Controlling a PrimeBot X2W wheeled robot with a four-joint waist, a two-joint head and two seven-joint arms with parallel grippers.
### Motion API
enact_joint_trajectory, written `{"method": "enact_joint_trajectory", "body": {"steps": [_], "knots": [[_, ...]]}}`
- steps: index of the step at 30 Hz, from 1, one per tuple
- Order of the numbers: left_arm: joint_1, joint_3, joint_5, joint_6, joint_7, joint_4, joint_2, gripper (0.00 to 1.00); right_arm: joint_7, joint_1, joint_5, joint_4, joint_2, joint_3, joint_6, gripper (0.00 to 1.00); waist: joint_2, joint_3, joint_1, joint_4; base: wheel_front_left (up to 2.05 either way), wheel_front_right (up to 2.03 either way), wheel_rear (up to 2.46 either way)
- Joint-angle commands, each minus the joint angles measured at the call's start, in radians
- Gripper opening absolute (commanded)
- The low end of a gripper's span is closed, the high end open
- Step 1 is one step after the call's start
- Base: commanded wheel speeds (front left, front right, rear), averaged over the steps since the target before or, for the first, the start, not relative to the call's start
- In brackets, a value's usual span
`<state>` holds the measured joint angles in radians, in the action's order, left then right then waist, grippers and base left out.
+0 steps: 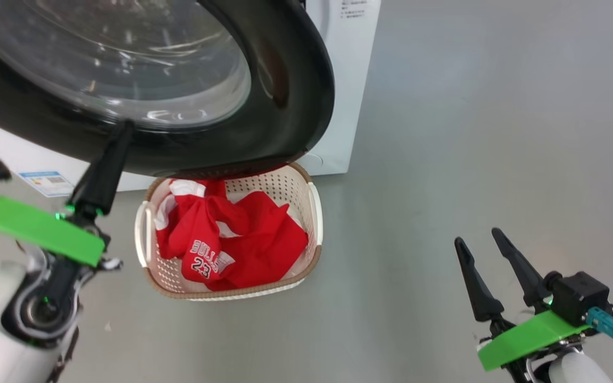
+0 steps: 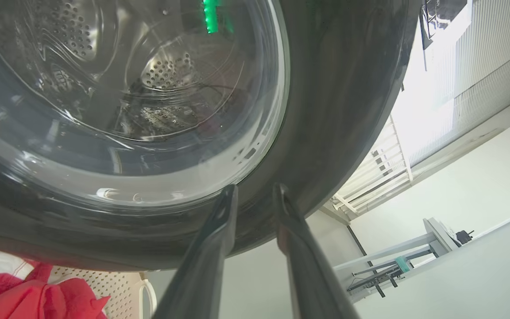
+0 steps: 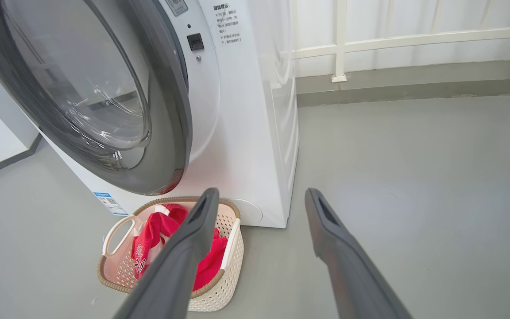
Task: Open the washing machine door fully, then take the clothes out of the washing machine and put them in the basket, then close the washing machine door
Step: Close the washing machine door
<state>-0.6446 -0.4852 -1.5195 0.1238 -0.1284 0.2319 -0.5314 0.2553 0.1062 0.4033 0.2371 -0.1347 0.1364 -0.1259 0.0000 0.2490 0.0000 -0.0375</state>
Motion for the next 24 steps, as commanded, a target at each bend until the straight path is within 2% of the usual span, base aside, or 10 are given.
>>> {"method": "enact_joint_trajectory", "body": {"steps": [1, 2, 4, 5, 8, 20, 24], "knots": [[0.015, 0.037, -0.007, 0.007, -0.02, -0.024, -0.051, 0.48, 0.006, -0.017, -0.014, -0.02, -0.017, 0.014, -0.005, 1.0, 0.0, -0.02, 0.0, 0.015, 0.0, 0.0, 0.0], [0.032, 0.036, -0.009, 0.007, -0.03, -0.024, -0.053, 0.53, 0.006, -0.022, -0.014, -0.02, -0.019, 0.013, -0.005, 1.0, 0.0, -0.026, 0.0, 0.019, 0.0, 0.0, 0.0], [0.063, 0.037, -0.016, 0.007, -0.049, -0.025, -0.053, 0.7, 0.006, -0.031, -0.014, -0.02, -0.022, 0.012, -0.005, 1.0, 0.0, -0.034, 0.0, 0.025, 0.0, 0.0, 0.0], [0.063, 0.037, -0.016, 0.007, -0.049, -0.025, -0.053, 0.7, 0.006, -0.031, -0.014, -0.02, -0.022, 0.012, -0.005, 1.0, 0.0, -0.034, 0.0, 0.025, 0.0, 0.0, 0.0], [0.11, 0.034, -0.012, 0.007, -0.072, -0.023, -0.061, 1.0, 0.006, -0.043, -0.013, -0.021, -0.025, 0.01, -0.005, 1.0, 0.0, -0.045, 0.0, 0.033, 0.0, 0.0, 0.0], [0.297, 0.058, 0.032, 0.007, -0.129, 0.012, -0.051, 1.0, 0.006, -0.083, -0.011, -0.015, -0.03, -0.001, -0.005, 1.0, 0.0, -0.087, 0.0, 0.056, 0.0, 0.0, 0.0], [0.38, 0.105, 0.065, 0.007, -0.133, 0.037, -0.022, 1.0, 0.006, -0.101, -0.009, -0.013, -0.031, -0.006, -0.005, 1.0, 0.0, -0.102, 0.0, 0.057, 0.0, 0.0, 0.0]]}}
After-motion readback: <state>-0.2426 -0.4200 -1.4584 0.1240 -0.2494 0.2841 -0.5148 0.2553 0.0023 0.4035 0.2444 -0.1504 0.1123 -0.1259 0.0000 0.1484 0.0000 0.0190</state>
